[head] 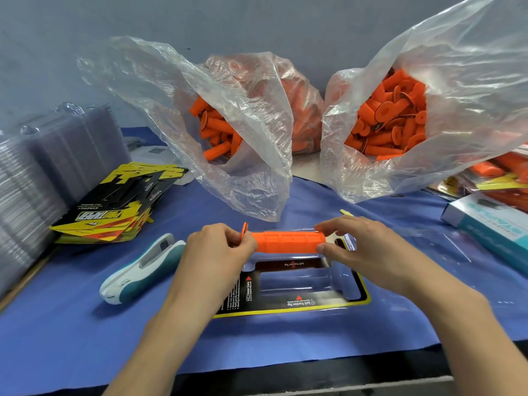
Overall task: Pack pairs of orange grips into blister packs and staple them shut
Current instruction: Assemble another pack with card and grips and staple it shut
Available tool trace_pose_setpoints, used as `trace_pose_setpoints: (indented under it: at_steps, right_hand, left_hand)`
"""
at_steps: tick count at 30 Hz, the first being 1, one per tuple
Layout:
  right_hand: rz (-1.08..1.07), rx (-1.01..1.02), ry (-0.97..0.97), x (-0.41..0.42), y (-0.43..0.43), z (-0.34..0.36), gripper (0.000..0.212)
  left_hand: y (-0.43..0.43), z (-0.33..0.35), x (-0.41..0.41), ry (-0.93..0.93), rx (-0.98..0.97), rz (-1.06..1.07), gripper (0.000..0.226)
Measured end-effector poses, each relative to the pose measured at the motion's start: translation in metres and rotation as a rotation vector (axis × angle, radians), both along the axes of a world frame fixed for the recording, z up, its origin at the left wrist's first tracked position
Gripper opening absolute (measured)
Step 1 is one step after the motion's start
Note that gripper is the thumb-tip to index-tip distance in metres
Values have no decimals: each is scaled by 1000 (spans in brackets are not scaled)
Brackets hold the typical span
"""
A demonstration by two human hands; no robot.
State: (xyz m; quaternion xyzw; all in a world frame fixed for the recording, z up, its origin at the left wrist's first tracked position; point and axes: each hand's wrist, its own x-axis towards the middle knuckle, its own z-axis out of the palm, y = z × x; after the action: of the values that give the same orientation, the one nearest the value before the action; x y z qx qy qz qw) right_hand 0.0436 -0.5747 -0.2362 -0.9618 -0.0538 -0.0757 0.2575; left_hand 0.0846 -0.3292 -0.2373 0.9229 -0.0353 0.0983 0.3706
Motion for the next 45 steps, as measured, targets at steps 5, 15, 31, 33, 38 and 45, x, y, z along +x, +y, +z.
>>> trace_pose_setpoints:
  at_steps: [5,15,31,33,38,45]
  right_hand:
    - [-15,-32,11,-1,0,1,27]
    - [-11,-76,30,4,0,-8,25]
    - [-13,-139,71,6,0,-13,29]
    - [-13,-152,70,6,1,-13,30]
    - [-11,-182,84,5,2,-12,31]
    - [-33,-64,65,4,0,-6,42]
  left_hand:
    - [-6,-4,-1,-14,17,-13,43]
    - [-6,-2,-3,44,70,-35,18]
    - [-7,-12,-2,30,200,-23,41]
    - [-7,-12,-2,29,201,-15,41]
    - [-9,-12,-2,22,236,-2,43]
    - [-9,-12,1,51,259,-7,43]
